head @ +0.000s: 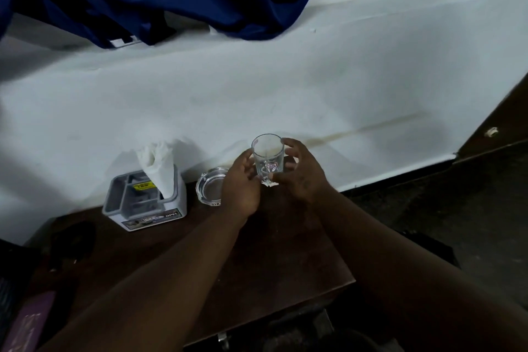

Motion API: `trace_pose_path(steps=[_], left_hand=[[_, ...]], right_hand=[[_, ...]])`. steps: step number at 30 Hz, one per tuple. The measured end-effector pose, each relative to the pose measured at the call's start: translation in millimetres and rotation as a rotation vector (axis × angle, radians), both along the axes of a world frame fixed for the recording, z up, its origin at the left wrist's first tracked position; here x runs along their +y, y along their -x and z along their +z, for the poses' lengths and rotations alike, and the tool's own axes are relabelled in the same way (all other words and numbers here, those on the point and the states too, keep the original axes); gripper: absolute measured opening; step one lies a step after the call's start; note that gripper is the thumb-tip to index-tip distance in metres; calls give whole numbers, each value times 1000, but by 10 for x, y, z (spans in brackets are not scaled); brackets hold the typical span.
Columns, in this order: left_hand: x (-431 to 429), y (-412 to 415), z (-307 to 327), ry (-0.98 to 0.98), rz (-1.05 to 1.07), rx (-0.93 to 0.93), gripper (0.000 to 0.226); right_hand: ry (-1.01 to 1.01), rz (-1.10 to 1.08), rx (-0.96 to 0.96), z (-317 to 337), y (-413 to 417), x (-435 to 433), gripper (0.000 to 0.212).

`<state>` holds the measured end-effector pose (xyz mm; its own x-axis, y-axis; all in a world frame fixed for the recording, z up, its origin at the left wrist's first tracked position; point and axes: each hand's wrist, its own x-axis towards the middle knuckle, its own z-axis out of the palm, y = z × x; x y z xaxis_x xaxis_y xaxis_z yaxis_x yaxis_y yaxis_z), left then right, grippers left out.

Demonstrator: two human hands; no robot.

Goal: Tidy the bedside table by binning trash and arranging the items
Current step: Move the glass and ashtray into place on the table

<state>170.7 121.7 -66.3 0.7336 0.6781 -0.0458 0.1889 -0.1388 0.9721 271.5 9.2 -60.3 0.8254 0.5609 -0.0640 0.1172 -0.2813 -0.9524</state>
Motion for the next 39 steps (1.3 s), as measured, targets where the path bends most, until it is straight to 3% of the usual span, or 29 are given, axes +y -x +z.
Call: trace_pose_path(steps=[7, 20, 27, 39], left_hand=[[-20, 23, 22, -58, -2, -51, 76], [203, 404, 531, -134, 24, -125, 70], [429, 704, 534, -73, 95, -102, 67], [516, 917, 265, -192, 143, 70, 67]], right_hand=[[-82, -53, -46, 17, 26, 61, 68], [-228, 27, -52, 488, 263, 293, 67], [-232, 98, -13, 428, 488, 584, 68], [-197, 169, 56, 182, 661, 837, 69]])
